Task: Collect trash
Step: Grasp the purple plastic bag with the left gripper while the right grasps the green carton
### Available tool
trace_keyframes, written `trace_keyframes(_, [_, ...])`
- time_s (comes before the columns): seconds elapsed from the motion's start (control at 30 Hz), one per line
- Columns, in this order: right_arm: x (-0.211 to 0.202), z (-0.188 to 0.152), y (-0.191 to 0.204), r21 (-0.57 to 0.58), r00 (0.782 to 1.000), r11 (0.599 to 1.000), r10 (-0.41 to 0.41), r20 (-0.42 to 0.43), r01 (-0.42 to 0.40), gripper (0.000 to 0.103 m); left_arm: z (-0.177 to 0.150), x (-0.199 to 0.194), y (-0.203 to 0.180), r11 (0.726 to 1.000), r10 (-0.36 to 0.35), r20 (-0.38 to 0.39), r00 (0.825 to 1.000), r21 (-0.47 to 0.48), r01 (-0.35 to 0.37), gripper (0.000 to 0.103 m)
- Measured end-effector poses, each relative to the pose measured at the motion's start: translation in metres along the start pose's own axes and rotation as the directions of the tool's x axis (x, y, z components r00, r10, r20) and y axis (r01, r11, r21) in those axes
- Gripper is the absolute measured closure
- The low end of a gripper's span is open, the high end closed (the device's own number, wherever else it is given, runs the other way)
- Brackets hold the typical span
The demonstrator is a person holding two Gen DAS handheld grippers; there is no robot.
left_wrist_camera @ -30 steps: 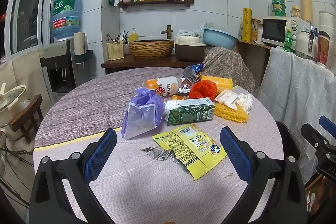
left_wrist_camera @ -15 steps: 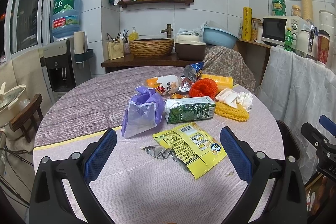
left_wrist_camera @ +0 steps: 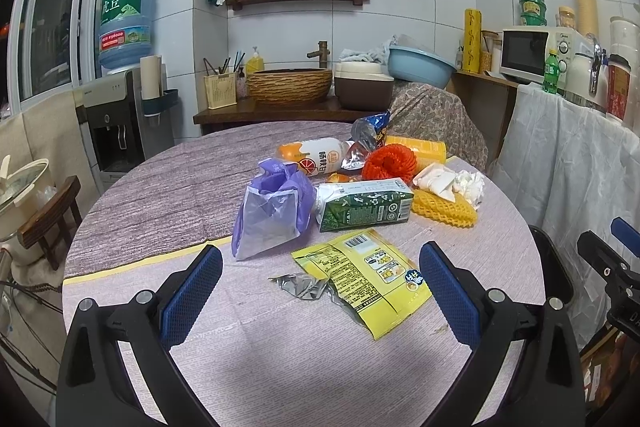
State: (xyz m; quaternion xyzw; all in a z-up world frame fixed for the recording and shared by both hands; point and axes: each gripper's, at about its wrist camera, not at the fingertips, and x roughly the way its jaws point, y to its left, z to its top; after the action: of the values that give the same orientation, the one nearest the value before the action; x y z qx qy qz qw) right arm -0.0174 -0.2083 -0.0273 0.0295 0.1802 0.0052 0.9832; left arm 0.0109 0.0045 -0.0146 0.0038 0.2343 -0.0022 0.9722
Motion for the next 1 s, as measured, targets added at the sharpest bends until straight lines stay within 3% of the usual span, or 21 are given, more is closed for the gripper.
trace_keyframes(0.17, [0.009,-0.002,0.000,-0.016,0.999,1.000,0.025,-0.038,-0.025,0.005,-0.005,0.013,0.012,1.000,0.003,-0.046,0.999,-0.002,-0.003,0.005])
trace_keyframes(0.27, [0.026,-0.008,-0.001,-0.018,0.991,0.997,0.075,-0.115,-0.077,0.005,-0.012,0.025,0.030,1.000,0.017,-0.098,0.995,0.000,-0.017,0.005])
trace_keyframes(0.33, [0.044,-0.016,-0.001,0.015,0.968,0.989,0.150,-0.200,-0.150,0.005,-0.016,0.032,0.047,1.000,0.018,-0.138,0.990,-0.008,-0.019,0.005])
trace_keyframes(0.5, [0.086,-0.033,0.015,0.114,0.882,0.947,0.320,-0.346,-0.299,0.005,-0.013,0.042,0.075,0.998,-0.035,-0.194,0.980,-0.066,0.022,0.005])
trace_keyframes(0.6, [0.096,-0.028,0.033,0.101,0.860,0.932,0.361,-0.360,-0.349,0.005,-0.006,0.049,0.078,0.996,-0.067,-0.203,0.977,-0.067,0.054,0.007])
trace_keyframes(0.73, [0.110,-0.020,0.061,0.031,0.836,0.921,0.367,-0.407,-0.389,0.005,0.009,0.066,0.069,0.996,-0.087,-0.221,0.971,0.003,0.090,0.015])
trace_keyframes(0.83, [0.115,-0.014,0.068,0.006,0.836,0.918,0.364,-0.412,-0.397,0.005,0.023,0.082,0.064,0.993,-0.088,-0.220,0.972,0.053,0.102,0.017])
trace_keyframes(1.0, [0.117,-0.015,0.065,0.041,0.832,0.919,0.372,-0.411,-0.392,0.005,0.034,0.119,0.052,0.988,-0.074,-0.278,0.958,0.110,0.108,0.019])
